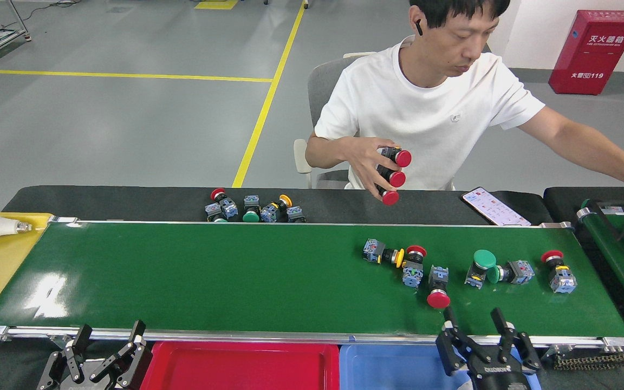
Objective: Pick switch part from conveyor to tray
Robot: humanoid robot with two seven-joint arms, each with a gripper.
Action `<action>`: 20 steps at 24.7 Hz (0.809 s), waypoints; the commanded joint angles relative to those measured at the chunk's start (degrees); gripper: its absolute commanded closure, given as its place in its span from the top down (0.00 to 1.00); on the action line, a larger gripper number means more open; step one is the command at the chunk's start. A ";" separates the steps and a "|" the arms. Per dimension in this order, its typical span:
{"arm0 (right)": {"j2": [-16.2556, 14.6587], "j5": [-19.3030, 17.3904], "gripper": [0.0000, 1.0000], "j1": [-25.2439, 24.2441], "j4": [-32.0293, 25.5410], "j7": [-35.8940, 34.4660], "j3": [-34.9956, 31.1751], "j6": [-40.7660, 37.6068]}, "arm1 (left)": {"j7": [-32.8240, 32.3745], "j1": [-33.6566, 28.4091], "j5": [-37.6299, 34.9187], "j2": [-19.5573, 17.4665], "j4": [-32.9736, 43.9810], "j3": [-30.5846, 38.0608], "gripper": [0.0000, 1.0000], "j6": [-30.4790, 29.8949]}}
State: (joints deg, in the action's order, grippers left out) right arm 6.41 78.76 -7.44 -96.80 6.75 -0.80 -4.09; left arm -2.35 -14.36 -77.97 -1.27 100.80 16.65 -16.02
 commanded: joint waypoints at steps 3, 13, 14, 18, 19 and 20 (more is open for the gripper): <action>-0.09 1.14 0.93 6.21 5.92 1.59 5.02 7.52 | 0.15 -0.49 -0.17 -0.57 0.89 0.14 1.00 0.28; 0.35 0.96 0.92 16.13 17.52 3.79 13.45 15.60 | 0.24 -0.23 -4.30 -0.40 0.62 -0.74 1.00 -0.24; 0.35 0.70 0.91 17.02 18.23 3.79 13.98 16.22 | 0.24 0.04 -4.38 -0.48 0.71 -1.44 1.00 -0.33; 0.62 0.61 0.58 19.39 21.22 3.70 15.30 16.66 | 0.24 3.03 -4.47 -0.75 0.45 -7.51 1.00 -0.33; 0.71 0.61 0.44 19.39 21.22 3.70 15.39 16.22 | 0.24 4.08 -4.74 -1.10 0.36 -8.74 1.00 -0.33; 0.71 0.52 0.28 19.39 21.13 3.62 15.56 16.04 | 0.15 5.05 -5.09 -1.80 0.27 -9.53 1.00 -0.33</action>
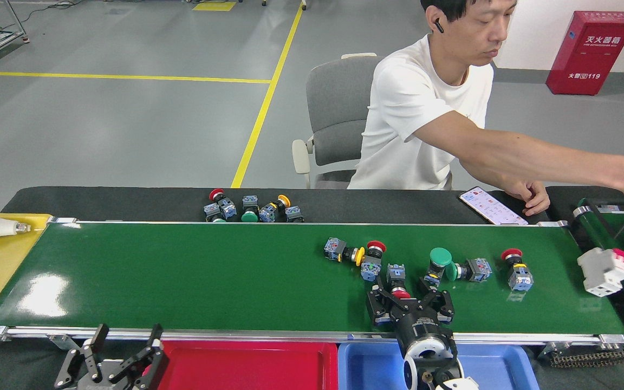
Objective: Pick switch part from conveyor to tray
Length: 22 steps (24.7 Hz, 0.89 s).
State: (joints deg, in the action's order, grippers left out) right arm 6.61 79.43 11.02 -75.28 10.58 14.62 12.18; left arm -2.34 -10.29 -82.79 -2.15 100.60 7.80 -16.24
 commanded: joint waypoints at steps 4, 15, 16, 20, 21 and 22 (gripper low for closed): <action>0.07 -0.86 0.10 1.11 -1.01 -0.39 0.32 -2.69 | -0.29 7.92 -3.51 -1.72 -3.66 -6.13 1.00 0.07; -0.28 -2.09 0.10 -17.52 -20.96 -0.39 0.49 -33.44 | -0.38 22.07 -6.68 -1.28 -24.04 -15.09 1.00 0.51; -0.28 -2.26 0.10 -18.40 -21.05 -0.48 0.49 -36.70 | -0.38 22.69 -6.77 -1.28 -25.10 -15.97 1.00 0.51; -0.10 -2.18 0.41 -20.60 -20.96 -0.04 1.90 -44.35 | -0.38 26.20 -9.23 -0.48 -30.11 -18.08 1.00 0.77; -0.10 -2.09 0.77 -20.43 -20.70 0.14 4.01 -44.17 | -0.38 27.17 -10.11 0.39 -31.25 -18.08 1.00 0.77; -0.19 -2.00 1.00 -20.34 -20.70 1.19 5.68 -44.08 | -0.29 28.13 -10.90 1.10 -32.22 -18.17 1.00 0.77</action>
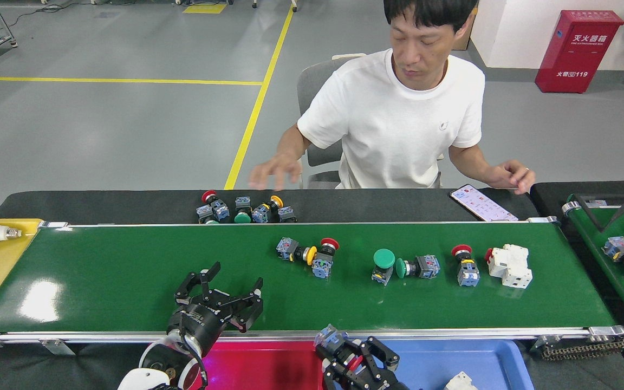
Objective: Pick switch part from conveyor to tray
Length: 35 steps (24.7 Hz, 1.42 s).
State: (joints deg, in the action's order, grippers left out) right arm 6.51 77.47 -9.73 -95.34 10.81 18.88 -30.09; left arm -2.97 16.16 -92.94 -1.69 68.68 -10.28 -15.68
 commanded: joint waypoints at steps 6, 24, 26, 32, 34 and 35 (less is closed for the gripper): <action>0.35 -0.12 1.00 0.68 -0.73 3.69 2.04 -1.47 | 0.68 6.42 -3.57 3.10 -5.84 -0.18 1.00 0.21; -3.96 -0.21 0.99 -3.10 -5.48 -7.91 -19.85 25.78 | 0.86 13.28 -3.57 3.27 -16.21 -1.33 0.79 3.55; -4.93 -0.21 0.99 -4.68 -5.48 -9.76 -19.85 25.69 | 1.03 13.28 -3.39 3.10 -16.29 -1.06 0.67 3.29; -2.99 0.58 0.98 -1.17 -4.42 -9.67 -17.47 27.19 | 2.88 12.23 -1.11 2.57 -14.54 -0.18 0.12 1.18; -1.85 2.43 0.98 2.08 -1.52 -8.70 -13.78 29.65 | 2.88 9.85 1.36 1.95 -9.97 0.61 0.12 0.83; -1.68 2.87 0.98 4.10 0.50 -7.56 -12.02 31.32 | 2.88 8.01 2.41 0.81 -7.07 1.05 0.12 0.30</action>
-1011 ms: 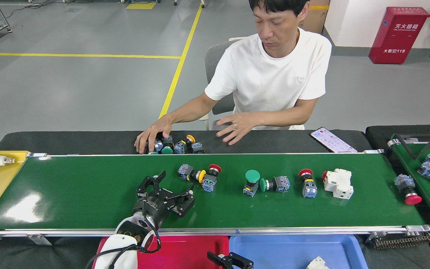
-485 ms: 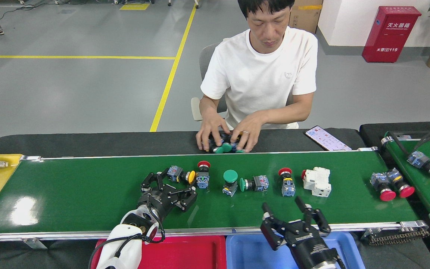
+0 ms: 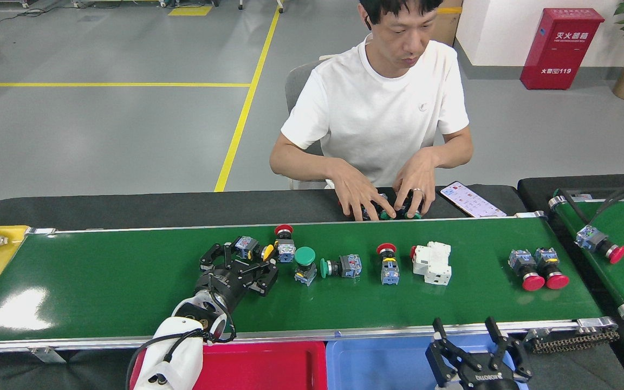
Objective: Pick switch part from conveyor to tray
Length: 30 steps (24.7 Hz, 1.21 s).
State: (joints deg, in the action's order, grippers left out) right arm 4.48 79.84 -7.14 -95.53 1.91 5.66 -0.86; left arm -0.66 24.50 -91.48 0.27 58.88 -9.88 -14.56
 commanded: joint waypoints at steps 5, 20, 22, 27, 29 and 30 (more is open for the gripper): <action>0.97 0.31 0.97 13.47 13.09 2.92 9.01 10.70 | 0.57 -12.45 3.41 -6.78 18.64 5.48 0.13 -5.65; 3.43 -0.48 0.10 22.26 23.29 2.39 14.46 9.74 | 5.41 -39.53 -5.64 -9.50 39.82 2.67 1.00 -9.34; 3.26 -1.00 0.08 20.77 21.09 2.75 14.38 7.81 | 5.49 -39.53 -5.12 -8.27 40.00 4.87 1.00 -9.43; 1.41 -3.29 0.07 16.99 15.73 2.92 14.38 1.92 | 3.56 -39.53 1.56 -3.18 40.09 15.24 1.00 -9.69; 0.01 -4.52 0.07 13.91 10.89 3.10 14.38 -0.98 | 0.31 -39.53 5.52 -1.94 40.09 20.52 1.00 -9.43; -0.70 -5.31 0.07 12.24 8.52 3.27 14.38 -2.74 | -0.83 -39.53 7.10 -1.59 40.00 22.45 1.00 -9.34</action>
State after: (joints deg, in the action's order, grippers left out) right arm 4.32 75.12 5.34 -84.48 4.86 20.05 -0.60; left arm 0.61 -15.19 -85.77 -1.50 98.25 10.76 -24.05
